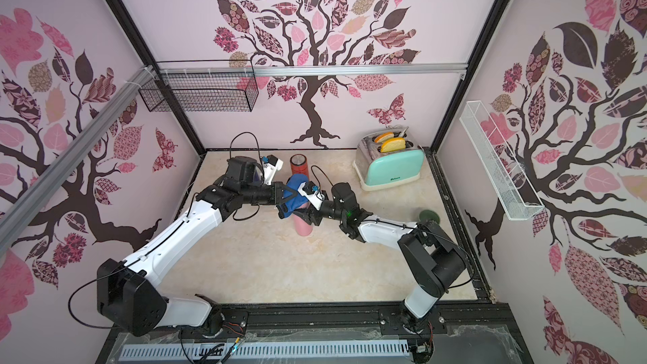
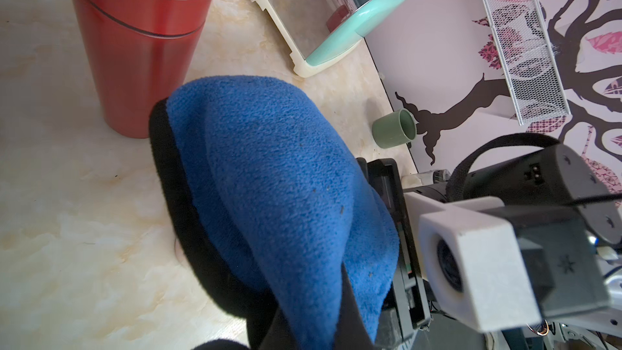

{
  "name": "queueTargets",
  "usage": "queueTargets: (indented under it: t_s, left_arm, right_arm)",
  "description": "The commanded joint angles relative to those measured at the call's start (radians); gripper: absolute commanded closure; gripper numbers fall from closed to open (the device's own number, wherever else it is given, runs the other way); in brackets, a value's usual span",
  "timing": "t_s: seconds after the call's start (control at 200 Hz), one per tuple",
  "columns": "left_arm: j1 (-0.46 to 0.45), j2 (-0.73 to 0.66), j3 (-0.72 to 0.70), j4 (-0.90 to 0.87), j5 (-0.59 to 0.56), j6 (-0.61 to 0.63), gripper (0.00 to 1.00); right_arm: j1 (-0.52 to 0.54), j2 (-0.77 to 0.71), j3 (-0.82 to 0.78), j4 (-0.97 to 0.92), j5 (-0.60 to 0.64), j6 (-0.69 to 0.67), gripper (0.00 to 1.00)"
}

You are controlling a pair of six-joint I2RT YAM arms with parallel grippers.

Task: Wipe the surface of the thermos
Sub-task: Wipe the dirt from the surface of the thermos.

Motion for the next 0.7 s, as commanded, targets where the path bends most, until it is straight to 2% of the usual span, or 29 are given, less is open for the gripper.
queueTargets:
  t_s: [0.0, 0.275, 0.695]
  left_arm:
    - [-0.005, 0.069, 0.012, 0.020, -0.019, 0.011, 1.00]
    - [-0.006, 0.131, 0.069, -0.009, -0.045, 0.039, 1.00]
    - [-0.037, -0.080, -0.136, -0.067, -0.080, 0.016, 1.00]
  right_arm:
    - [0.027, 0.003, 0.024, -0.052, -0.022, -0.008, 1.00]
    - [0.029, 0.009, 0.027, -0.058, -0.006, -0.014, 1.00]
    - [0.029, 0.040, 0.048, -0.067, 0.019, -0.016, 1.00]
